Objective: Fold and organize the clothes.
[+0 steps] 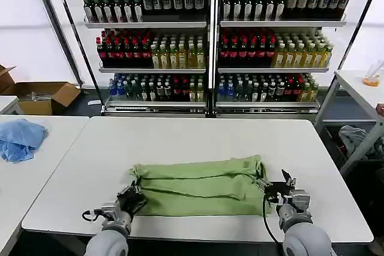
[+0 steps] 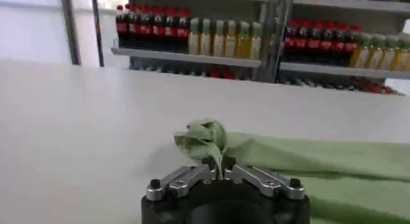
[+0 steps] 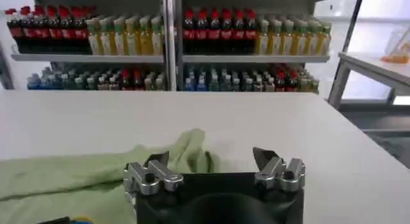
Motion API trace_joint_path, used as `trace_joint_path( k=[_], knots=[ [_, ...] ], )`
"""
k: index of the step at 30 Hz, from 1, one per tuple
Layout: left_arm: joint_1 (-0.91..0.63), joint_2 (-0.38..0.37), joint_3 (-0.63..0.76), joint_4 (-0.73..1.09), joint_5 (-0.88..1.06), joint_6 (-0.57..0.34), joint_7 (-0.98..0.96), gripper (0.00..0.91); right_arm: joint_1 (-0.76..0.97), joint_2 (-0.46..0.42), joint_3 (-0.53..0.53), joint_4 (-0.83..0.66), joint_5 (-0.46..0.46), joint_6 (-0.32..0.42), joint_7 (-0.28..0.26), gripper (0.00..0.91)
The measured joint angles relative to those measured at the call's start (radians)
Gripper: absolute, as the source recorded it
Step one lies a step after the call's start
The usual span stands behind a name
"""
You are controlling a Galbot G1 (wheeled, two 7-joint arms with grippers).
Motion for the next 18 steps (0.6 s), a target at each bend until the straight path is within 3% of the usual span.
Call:
trace_joint_path(
  k=[18],
  knots=[
    [-0.01, 0.269, -0.393, 0.059, -0.276, 0.044, 0.064, 0.02, 0.015, -0.012, -0.013, -0.007, 0.01, 0.0, 0.0, 0.907]
  ],
)
